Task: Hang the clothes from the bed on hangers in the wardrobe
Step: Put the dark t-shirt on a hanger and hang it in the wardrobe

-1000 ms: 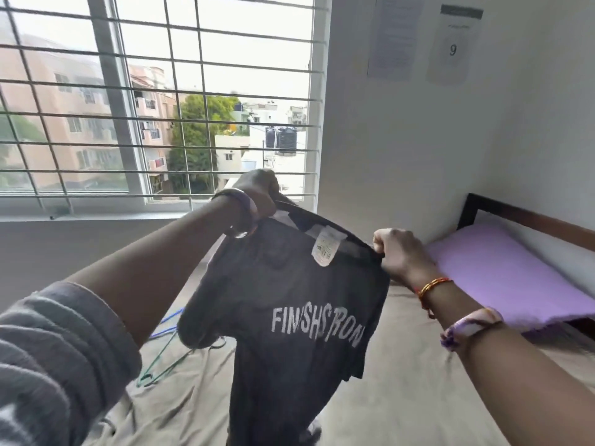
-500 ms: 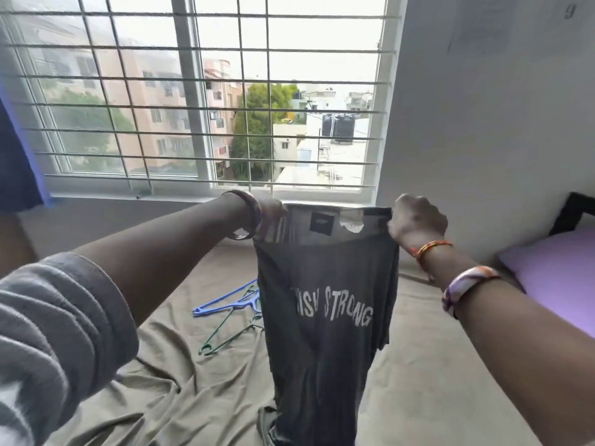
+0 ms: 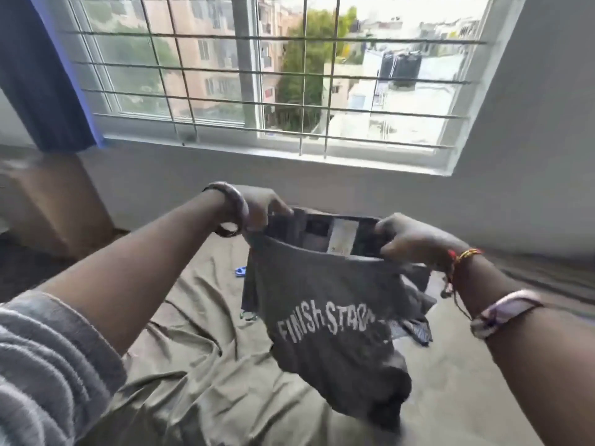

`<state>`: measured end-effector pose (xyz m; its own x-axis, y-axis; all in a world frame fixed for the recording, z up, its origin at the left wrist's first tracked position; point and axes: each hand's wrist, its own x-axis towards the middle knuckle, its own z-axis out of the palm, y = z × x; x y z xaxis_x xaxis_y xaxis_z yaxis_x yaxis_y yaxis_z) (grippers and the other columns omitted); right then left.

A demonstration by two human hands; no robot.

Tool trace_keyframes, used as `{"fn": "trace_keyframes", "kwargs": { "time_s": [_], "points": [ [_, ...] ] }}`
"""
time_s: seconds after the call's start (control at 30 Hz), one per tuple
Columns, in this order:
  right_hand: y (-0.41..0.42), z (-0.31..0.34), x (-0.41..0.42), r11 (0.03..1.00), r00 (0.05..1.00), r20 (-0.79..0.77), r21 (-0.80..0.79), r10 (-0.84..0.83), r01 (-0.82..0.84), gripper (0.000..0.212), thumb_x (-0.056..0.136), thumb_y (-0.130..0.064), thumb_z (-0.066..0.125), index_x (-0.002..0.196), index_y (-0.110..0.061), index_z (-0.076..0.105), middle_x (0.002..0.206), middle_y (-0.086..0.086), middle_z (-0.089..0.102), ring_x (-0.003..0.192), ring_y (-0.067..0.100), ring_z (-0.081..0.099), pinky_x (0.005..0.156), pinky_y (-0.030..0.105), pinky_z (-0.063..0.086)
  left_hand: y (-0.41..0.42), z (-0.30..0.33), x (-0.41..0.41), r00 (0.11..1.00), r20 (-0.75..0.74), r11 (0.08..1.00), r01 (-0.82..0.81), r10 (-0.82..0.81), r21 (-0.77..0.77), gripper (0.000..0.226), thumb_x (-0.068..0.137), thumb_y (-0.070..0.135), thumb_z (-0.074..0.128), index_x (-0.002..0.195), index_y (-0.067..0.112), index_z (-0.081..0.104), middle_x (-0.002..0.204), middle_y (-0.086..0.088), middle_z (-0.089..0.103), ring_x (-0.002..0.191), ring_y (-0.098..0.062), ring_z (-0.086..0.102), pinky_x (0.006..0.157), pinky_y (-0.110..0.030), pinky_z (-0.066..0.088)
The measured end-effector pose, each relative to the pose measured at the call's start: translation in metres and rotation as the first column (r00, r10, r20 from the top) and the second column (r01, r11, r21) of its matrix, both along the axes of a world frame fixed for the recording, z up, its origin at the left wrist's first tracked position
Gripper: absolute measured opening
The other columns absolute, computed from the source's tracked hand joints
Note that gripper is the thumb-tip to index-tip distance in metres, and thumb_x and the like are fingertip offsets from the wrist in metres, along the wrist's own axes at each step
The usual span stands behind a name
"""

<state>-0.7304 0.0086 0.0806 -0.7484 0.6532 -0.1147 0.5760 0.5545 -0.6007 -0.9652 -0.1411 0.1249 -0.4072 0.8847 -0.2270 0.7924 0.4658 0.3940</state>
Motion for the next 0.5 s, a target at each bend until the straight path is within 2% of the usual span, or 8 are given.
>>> {"fn": "trace_keyframes", "kwargs": {
  "time_s": [0.07,0.1,0.13,0.2,0.27,0.33,0.4,0.5],
  "points": [
    [0.004,-0.031,-0.026,0.987,0.997,0.051,-0.15,0.062,-0.054,0.041,0.065,0.011,0.042,0.067,-0.017,0.073,0.064,0.004,0.068,0.053,0.012,0.057,0.049,0.024,0.047,0.013,-0.022,-0.007,0.994,0.075,0.982,0.093,-0.082,-0.163,0.044,0.078,-0.019,0.039,0.111,-0.005,0.064,0.086,-0.008,0.062,0.057,-0.003,0.06,0.052,-0.011,0.041],
    [0.007,-0.049,-0.04,0.983,0.999,0.05,-0.183,0.018,-0.009,0.045,0.065,0.014,0.04,0.059,-0.018,0.071,0.058,0.004,0.065,0.048,0.009,0.054,0.048,0.02,0.044,0.021,-0.042,-0.015,0.987,0.147,0.975,-0.032,0.066,-0.221,0.036,0.083,-0.02,0.037,0.118,-0.024,0.043,0.087,-0.007,0.055,0.045,0.006,0.055,0.048,-0.005,0.037],
    [0.016,-0.075,-0.057,0.98,0.997,0.004,-0.179,-0.082,0.081,0.046,0.066,0.015,0.039,0.054,-0.019,0.068,0.052,0.001,0.061,0.044,0.005,0.051,0.048,0.017,0.041,0.029,-0.07,-0.029,0.984,0.156,0.975,-0.044,0.08,-0.218,0.046,0.084,-0.021,0.036,0.129,-0.019,0.028,0.096,-0.003,0.049,0.046,0.01,0.054,0.049,-0.002,0.039],
    [0.035,-0.122,-0.095,0.929,0.936,-0.076,-0.176,-0.343,0.326,0.041,0.071,0.011,0.045,0.058,-0.023,0.066,0.05,-0.007,0.057,0.046,0.0,0.048,0.047,0.015,0.038,0.053,-0.133,-0.076,0.991,0.132,0.989,0.012,0.008,-0.149,0.083,0.077,-0.019,0.039,0.143,0.029,0.022,0.122,-0.003,0.056,0.089,-0.005,0.065,0.078,-0.011,0.048],
    [0.047,-0.166,-0.132,0.904,0.911,-0.076,-0.178,-0.406,0.388,0.026,0.077,-0.002,0.054,0.084,-0.021,0.071,0.066,-0.004,0.059,0.056,-0.001,0.052,0.056,0.015,0.039,0.094,-0.214,-0.134,0.997,0.067,0.989,-0.027,0.037,-0.146,0.078,0.079,-0.01,0.044,0.145,0.028,0.028,0.119,-0.014,0.062,0.109,-0.027,0.058,0.088,-0.026,0.043],
    [0.043,-0.21,-0.157,0.927,0.949,0.015,-0.211,-0.315,0.311,0.033,0.082,-0.013,0.056,0.115,-0.013,0.064,0.084,-0.002,0.061,0.072,-0.008,0.057,0.064,0.007,0.033,0.118,-0.278,-0.165,0.978,0.034,0.971,-0.198,0.204,-0.135,0.046,0.084,0.0,0.049,0.129,0.01,0.054,0.114,-0.015,0.065,0.108,-0.029,0.058,0.084,-0.026,0.042],
    [0.029,-0.252,-0.171,0.924,0.967,0.14,-0.291,-0.214,0.247,0.042,0.088,-0.009,0.053,0.129,-0.016,0.053,0.112,-0.001,0.058,0.104,0.0,0.055,0.076,0.0,0.029,0.131,-0.335,-0.188,0.944,0.042,0.929,-0.315,0.329,-0.194,0.029,0.085,0.003,0.053,0.109,0.006,0.067,0.116,-0.015,0.064,0.11,-0.028,0.059,0.088,-0.026,0.042],
    [0.01,-0.315,-0.171,0.915,0.933,0.353,-0.349,-0.073,0.204,0.049,0.091,-0.019,0.05,0.137,-0.033,0.042,0.138,-0.001,0.044,0.125,0.01,0.045,0.099,0.011,0.027,0.149,-0.395,-0.223,0.901,0.035,0.89,-0.42,0.432,-0.179,0.04,0.085,-0.002,0.047,0.123,0.003,0.058,0.124,-0.025,0.053,0.114,-0.036,0.052,0.095,-0.035,0.04]
  ]
}}
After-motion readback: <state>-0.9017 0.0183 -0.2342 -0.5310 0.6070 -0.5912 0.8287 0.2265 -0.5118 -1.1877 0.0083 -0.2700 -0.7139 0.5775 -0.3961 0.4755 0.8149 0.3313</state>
